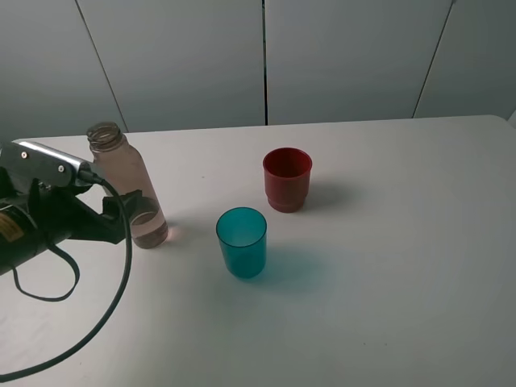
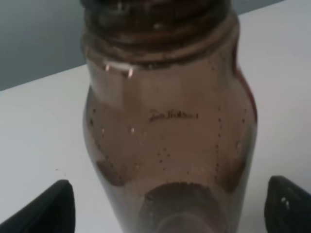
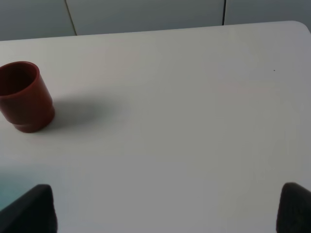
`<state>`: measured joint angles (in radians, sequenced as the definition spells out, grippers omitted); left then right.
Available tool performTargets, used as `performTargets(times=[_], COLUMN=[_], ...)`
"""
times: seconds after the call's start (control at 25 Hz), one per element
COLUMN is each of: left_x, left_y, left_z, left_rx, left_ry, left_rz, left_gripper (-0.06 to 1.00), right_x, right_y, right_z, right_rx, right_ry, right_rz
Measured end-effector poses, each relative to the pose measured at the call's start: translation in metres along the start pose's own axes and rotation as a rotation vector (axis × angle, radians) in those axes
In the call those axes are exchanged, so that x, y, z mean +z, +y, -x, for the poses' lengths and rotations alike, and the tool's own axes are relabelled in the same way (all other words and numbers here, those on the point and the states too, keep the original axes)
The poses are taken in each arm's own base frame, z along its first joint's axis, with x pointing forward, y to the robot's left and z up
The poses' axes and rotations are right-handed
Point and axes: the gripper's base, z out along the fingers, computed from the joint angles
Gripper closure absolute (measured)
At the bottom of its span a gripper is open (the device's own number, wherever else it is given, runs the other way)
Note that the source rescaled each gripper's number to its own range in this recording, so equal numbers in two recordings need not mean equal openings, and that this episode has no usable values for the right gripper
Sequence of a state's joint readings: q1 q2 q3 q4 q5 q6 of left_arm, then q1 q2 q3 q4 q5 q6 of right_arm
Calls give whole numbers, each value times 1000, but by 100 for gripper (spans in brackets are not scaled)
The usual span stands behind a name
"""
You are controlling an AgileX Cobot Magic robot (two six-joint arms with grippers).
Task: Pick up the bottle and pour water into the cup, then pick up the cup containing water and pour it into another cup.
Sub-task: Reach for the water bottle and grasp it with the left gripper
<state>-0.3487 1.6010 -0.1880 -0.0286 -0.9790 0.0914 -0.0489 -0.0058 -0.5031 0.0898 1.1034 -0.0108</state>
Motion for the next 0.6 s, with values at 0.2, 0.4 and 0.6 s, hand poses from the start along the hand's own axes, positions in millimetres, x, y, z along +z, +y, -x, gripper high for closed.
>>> performTargets(times=[0.2,0.4,0.6], left_x=[3,17,26], left_y=[-1,-4,-4], left_z=[-4,0,-3], left_rx=[4,22,23], left_ry=[13,-8,-1], left_rz=[-8,-36,-38], left_gripper=[-6,-6,-6], right_x=[0,0,0], right_y=[0,0,0], right_z=[0,0,0], right_rx=[2,2,2], right_ry=[0,0,0], right_rz=[0,0,0])
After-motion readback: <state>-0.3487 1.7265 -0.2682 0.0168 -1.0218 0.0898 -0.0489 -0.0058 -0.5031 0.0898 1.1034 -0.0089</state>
